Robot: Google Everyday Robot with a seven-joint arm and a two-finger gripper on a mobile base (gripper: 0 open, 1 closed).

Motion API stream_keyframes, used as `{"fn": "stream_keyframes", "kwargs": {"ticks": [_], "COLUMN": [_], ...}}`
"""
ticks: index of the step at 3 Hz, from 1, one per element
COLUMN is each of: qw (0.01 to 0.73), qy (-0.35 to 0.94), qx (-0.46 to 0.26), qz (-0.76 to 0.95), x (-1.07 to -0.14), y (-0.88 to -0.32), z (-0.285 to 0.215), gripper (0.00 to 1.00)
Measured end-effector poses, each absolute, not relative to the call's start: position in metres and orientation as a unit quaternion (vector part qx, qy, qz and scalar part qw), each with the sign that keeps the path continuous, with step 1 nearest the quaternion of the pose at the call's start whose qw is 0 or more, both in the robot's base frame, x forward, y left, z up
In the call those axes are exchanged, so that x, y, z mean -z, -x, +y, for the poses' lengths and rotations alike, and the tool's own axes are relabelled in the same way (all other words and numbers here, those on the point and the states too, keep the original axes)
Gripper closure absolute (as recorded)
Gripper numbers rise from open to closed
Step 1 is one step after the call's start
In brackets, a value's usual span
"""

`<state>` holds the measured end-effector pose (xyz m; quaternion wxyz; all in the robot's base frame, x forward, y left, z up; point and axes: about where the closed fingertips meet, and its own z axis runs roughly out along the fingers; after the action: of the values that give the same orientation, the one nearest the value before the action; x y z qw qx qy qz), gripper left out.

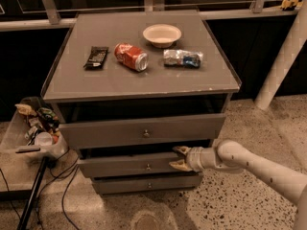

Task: Open middle drawer

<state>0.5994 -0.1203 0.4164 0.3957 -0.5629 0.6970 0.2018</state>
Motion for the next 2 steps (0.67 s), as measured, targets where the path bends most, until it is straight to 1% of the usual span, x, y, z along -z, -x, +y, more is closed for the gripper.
{"fn": "stream_keyframes", "kwargs": {"ticks": [1, 2], "qw": [0.396, 0.401], "qy": [0.563, 0.559], "qx": [-0.202, -0.209], "qz": [0.697, 0.695], "x": [-0.4164, -0.4151], "y": [-0.5994, -0.5924], "z": [-0.1203, -0.1216], "gripper": [0.83, 1.00]}}
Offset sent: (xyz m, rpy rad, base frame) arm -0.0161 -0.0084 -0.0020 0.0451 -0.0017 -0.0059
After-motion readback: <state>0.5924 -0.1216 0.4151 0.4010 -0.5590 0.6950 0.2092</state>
